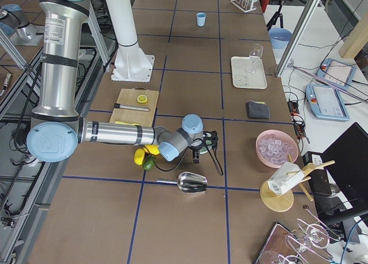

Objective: Pour ice into bowl

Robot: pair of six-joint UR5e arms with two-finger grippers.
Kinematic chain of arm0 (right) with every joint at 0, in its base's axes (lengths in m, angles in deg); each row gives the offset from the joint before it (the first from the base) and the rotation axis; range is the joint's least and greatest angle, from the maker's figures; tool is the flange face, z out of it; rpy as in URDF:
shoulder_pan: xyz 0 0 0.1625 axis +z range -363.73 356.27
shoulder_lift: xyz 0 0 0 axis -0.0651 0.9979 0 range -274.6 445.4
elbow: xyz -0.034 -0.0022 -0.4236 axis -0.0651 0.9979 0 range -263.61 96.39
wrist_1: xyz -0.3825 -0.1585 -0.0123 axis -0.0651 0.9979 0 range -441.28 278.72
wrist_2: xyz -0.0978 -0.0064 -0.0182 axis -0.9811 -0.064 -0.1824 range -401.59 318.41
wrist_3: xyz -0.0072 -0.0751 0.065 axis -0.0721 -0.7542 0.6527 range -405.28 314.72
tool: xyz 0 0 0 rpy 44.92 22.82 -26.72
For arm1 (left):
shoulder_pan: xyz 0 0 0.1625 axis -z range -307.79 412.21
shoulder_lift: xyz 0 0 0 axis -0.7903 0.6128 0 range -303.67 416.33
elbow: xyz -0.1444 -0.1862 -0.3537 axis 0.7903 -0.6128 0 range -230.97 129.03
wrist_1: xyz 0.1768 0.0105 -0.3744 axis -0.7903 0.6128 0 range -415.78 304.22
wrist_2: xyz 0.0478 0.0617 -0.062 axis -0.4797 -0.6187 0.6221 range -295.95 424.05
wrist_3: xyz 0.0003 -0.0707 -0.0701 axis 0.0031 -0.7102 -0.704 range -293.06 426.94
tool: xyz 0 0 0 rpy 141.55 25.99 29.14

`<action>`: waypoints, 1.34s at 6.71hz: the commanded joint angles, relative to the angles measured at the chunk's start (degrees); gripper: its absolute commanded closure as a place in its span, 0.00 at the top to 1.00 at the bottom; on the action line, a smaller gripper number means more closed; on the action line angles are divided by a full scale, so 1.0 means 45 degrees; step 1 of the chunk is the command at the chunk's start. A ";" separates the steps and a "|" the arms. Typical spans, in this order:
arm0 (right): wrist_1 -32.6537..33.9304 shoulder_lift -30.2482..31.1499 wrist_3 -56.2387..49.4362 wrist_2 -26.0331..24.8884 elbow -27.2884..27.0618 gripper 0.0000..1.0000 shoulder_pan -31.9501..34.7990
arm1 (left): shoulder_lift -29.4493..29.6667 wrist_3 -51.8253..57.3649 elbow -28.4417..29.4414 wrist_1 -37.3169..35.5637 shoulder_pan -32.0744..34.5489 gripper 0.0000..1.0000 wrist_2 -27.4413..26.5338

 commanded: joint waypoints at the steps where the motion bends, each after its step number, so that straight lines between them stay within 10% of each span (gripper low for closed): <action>1: -0.0020 -0.0050 0.0090 -0.0004 -0.0002 0.39 -0.0121 | -0.0001 0.0012 0.0017 0.0146 -0.0027 1.00 -0.0008; 2: -0.0020 -0.0050 0.0090 -0.0003 -0.0002 0.05 -0.0102 | -0.0001 -0.0007 -0.0003 0.0147 -0.0047 1.00 -0.0008; 3: -0.0368 0.0105 -0.0123 0.0113 -0.0041 0.00 -0.0082 | -0.0021 -0.0046 0.0036 0.0243 -0.0318 1.00 -0.0028; 5: -0.0919 0.0164 0.0070 0.0890 -0.0119 0.00 -0.0044 | -0.0214 -0.1113 0.0036 0.0787 -0.1330 1.00 -0.0473; 9: 0.0111 -0.0863 0.2674 0.2887 -0.1717 0.00 0.0718 | -0.2220 -0.5426 0.0075 0.3281 -0.6480 1.00 -0.5506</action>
